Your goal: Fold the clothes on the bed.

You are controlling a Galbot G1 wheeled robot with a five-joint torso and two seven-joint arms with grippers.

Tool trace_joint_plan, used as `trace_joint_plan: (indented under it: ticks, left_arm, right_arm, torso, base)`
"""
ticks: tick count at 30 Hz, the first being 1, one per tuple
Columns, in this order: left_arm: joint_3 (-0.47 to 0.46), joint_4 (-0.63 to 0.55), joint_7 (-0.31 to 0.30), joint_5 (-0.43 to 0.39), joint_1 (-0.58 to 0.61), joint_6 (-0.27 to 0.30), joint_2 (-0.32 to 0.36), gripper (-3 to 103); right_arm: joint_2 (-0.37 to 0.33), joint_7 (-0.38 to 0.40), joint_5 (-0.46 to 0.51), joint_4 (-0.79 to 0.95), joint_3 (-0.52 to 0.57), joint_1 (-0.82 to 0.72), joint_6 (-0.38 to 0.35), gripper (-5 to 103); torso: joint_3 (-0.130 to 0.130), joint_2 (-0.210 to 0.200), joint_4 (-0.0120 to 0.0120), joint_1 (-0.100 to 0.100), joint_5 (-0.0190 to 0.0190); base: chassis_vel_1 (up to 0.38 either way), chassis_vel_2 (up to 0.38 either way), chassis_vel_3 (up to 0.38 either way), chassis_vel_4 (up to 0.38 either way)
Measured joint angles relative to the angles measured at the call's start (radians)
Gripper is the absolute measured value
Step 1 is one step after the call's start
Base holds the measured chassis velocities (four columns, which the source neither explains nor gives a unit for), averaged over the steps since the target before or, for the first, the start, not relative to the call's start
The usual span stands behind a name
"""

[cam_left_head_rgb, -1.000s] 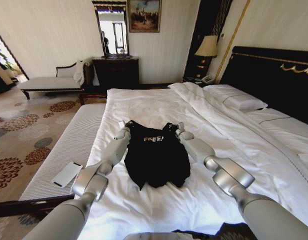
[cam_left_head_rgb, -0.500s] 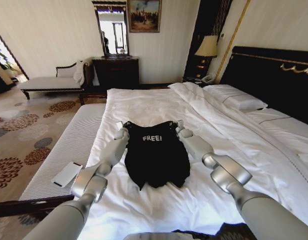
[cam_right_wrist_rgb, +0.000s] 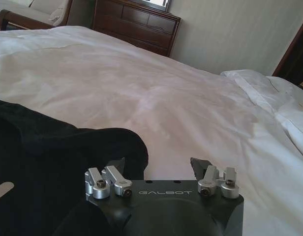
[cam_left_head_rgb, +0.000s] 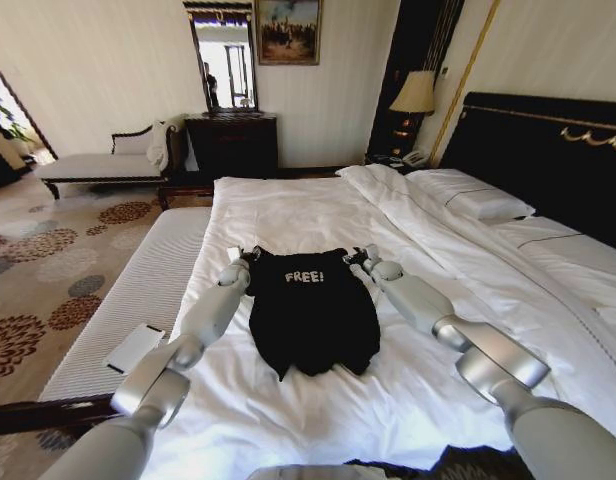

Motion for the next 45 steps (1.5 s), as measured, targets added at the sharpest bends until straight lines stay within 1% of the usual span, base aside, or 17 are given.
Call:
trace_joint_plan:
  ticks: [1, 3, 4, 6, 8, 9, 11, 18, 21, 24, 27, 28, 30, 32, 34, 37, 45]
  left_arm:
    - [0.0, 0.0, 0.0, 0.0, 0.0, 0.0, 0.0, 81]
    - [0.004, -0.075, -0.02, -0.015, 0.041, 0.003, 0.048, 92]
    - [0.004, -0.096, -0.024, -0.021, 0.051, 0.004, 0.059, 92]
    - [0.005, -0.186, -0.036, -0.045, 0.093, 0.011, 0.109, 98]
    - [0.005, -0.197, -0.037, -0.048, 0.099, 0.011, 0.116, 98]
    - [0.002, -0.278, -0.036, -0.064, 0.141, 0.014, 0.162, 100]
    - [-0.006, -0.366, -0.026, -0.064, 0.187, 0.014, 0.203, 100]
    - [-0.051, -0.539, 0.03, -0.044, 0.321, -0.014, 0.3, 100]
    - [-0.102, -0.614, 0.063, -0.026, 0.42, -0.029, 0.352, 100]
    - [-0.157, -0.666, 0.077, -0.01, 0.508, -0.04, 0.379, 100]
    - [-0.251, -0.747, 0.094, 0.028, 0.641, -0.058, 0.409, 100]
    - [-0.251, -0.747, 0.094, 0.028, 0.641, -0.058, 0.409, 100]
    - [-0.328, -0.816, 0.101, 0.038, 0.735, -0.061, 0.422, 100]
    - [-0.38, -0.869, 0.107, 0.043, 0.806, -0.065, 0.429, 100]
    - [-0.399, -0.888, 0.109, 0.048, 0.837, -0.067, 0.43, 100]
    - [-0.454, -0.93, 0.109, 0.056, 0.912, -0.072, 0.417, 100]
    - [-0.534, -0.98, 0.112, 0.053, 1.038, -0.072, 0.379, 100]
  right_arm:
    - [0.0, 0.0, 0.0, 0.0, 0.0, 0.0, 0.0, 74]
    - [-0.042, 0.018, 0.035, 0.071, 0.029, -0.023, -0.016, 85]
    - [-0.05, 0.021, 0.043, 0.085, 0.035, -0.028, -0.019, 85]
    - [-0.094, 0.05, 0.114, 0.184, 0.075, -0.064, -0.045, 95]
    - [-0.101, 0.058, 0.126, 0.204, 0.085, -0.072, -0.05, 95]
    - [-0.129, 0.106, 0.168, 0.287, 0.138, -0.119, -0.064, 100]
    - [-0.162, 0.12, 0.195, 0.386, 0.194, -0.191, -0.059, 100]
    - [-0.247, 0.107, 0.146, 0.598, 0.37, -0.397, 0.036, 100]
    - [-0.289, 0.101, 0.025, 0.662, 0.477, -0.51, 0.082, 100]
    - [-0.313, 0.09, -0.012, 0.695, 0.549, -0.596, 0.105, 100]
    - [-0.346, 0.059, 0.032, 0.776, 0.675, -0.759, 0.114, 100]
    - [-0.346, 0.059, 0.032, 0.776, 0.675, -0.759, 0.114, 100]
    - [-0.367, 0.031, 0.083, 0.842, 0.767, -0.87, 0.101, 100]
    - [-0.374, 0.013, 0.118, 0.893, 0.846, -0.964, 0.082, 100]
    - [-0.374, 0.001, 0.121, 0.913, 0.889, -1.024, 0.085, 100]
    - [-0.344, -0.019, 0.065, 0.94, 0.969, -1.139, 0.139, 100]
    - [-0.266, -0.006, 0.029, 1.001, 1.053, -1.252, 0.144, 100]
  torso:
    - [0.0, 0.0, 0.0, 0.0, 0.0]
    - [0.0, 0.0, 0.0, 0.0, -0.0002]
    - [0.0, 0.0, 0.0002, 0.0, -0.0003]
    - [0.0, 0.0, -0.0002, 0.0, -0.0002]
    - [0.0, 0.0, -0.0001, 0.0, -0.0003]
    - [0.0, 0.0, 0.0, 0.0, -0.0005]
    - [0.0, 0.0, 0.0003, 0.0, -0.0002]
    - [0.0, 0.0, -0.0006, 0.0, -0.0001]
    - [0.0, 0.0, -0.0004, 0.0, -0.0001]
    - [0.0, 0.0, 0.0002, 0.0, -0.0005]
    - [0.0, 0.0, -0.0004, 0.0, 0.0005]
    - [0.0, 0.0, -0.0004, 0.0, 0.0005]
    - [0.0, 0.0, -0.0005, 0.0, -0.0007]
    - [0.0, 0.0, 0.0001, 0.0, 0.0005]
    - [0.0, 0.0, 0.0005, 0.0, -0.0006]
    - [0.0, 0.0, -0.0008, 0.0, -0.0001]
    - [0.0, 0.0, -0.0001, 0.0, -0.0001]
  base:
    - [0.0, 0.0, 0.0, 0.0]
    - [0.0, 0.0, 0.0, 0.0]
    - [0.0, 0.0, 0.0, 0.0]
    - [0.0, 0.0, 0.0, 0.0]
    - [0.0, 0.0, 0.0, 0.0]
    - [0.0, 0.0, 0.0, 0.0]
    - [0.0, 0.0, 0.0, 0.0]
    - [0.0, 0.0, 0.0, 0.0]
    - [0.0, 0.0, 0.0, 0.0]
    - [0.0, 0.0, 0.0, 0.0]
    - [0.0, 0.0, 0.0, 0.0]
    - [0.0, 0.0, 0.0, 0.0]
    - [0.0, 0.0, 0.0, 0.0]
    - [0.0, 0.0, 0.0, 0.0]
    - [0.0, 0.0, 0.0, 0.0]
    - [0.0, 0.0, 0.0, 0.0]
    - [0.0, 0.0, 0.0, 0.0]
